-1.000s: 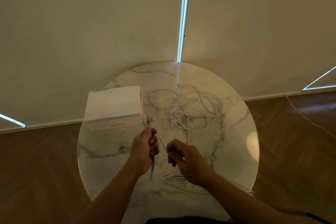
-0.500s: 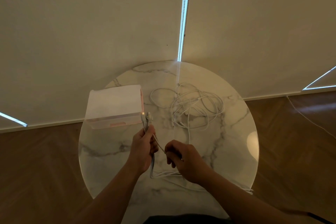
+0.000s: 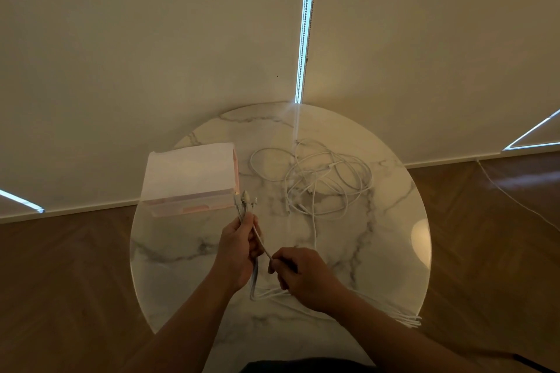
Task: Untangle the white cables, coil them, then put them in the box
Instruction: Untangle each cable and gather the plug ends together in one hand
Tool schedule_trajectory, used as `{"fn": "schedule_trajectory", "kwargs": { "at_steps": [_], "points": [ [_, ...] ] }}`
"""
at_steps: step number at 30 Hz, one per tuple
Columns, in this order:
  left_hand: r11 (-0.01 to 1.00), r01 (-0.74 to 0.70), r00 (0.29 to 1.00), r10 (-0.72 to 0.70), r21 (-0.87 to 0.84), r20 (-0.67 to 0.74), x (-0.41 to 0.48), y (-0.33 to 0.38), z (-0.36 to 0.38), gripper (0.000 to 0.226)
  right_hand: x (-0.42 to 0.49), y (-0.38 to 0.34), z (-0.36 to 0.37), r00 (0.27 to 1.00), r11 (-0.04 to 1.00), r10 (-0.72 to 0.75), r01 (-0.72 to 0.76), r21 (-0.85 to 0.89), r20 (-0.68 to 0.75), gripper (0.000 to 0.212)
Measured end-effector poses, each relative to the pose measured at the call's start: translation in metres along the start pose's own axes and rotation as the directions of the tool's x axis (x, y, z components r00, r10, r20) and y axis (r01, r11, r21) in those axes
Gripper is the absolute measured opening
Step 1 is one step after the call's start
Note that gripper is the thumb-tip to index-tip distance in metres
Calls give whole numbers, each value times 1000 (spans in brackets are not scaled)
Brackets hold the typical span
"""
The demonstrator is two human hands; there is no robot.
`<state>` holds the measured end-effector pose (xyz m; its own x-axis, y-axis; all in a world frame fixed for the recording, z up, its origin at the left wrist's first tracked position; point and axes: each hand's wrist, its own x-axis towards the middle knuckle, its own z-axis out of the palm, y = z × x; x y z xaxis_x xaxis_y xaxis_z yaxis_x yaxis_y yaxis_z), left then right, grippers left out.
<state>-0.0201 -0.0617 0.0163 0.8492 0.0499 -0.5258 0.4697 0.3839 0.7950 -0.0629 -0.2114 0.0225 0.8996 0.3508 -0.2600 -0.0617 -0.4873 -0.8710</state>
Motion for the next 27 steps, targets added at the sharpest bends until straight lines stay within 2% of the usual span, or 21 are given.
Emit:
{"fn": "schedule_trajectory", "kwargs": {
  "at_steps": [4, 7, 9, 11, 14, 18, 27],
  "points": [
    [996, 17, 999, -14, -84, 38, 0, -2, 5, 34, -1, -3, 0, 999, 999, 32, -34, 33, 41, 23],
    [993, 22, 999, -18, -119, 35, -2, -4, 9, 32, -1, -4, 1, 998, 999, 28, -27, -24, 48, 30],
    [997, 1, 1000, 0, -79, 19, -5, -3, 10, 32, 0, -2, 0, 999, 994, 30, -25, -102, 45, 35],
    [998, -27, 1000, 26, -52, -17, -5, 0, 10, 33, 1, 4, -3, 998, 976, 20, -6, -217, 64, 39],
    [993, -55, 994, 45, -109, -98, 0, 6, 3, 36, -2, 13, -7, 993, 936, -5, 47, -348, 121, 36],
    [979, -118, 966, 75, -164, -247, 8, 10, -10, 36, -9, 28, -22, 987, 834, -16, 101, -542, 159, 33],
    [969, -186, 899, 101, -164, -426, 16, 19, -46, 38, -11, 75, -65, 984, 757, 21, 101, -645, 179, 10]
  ]
}}
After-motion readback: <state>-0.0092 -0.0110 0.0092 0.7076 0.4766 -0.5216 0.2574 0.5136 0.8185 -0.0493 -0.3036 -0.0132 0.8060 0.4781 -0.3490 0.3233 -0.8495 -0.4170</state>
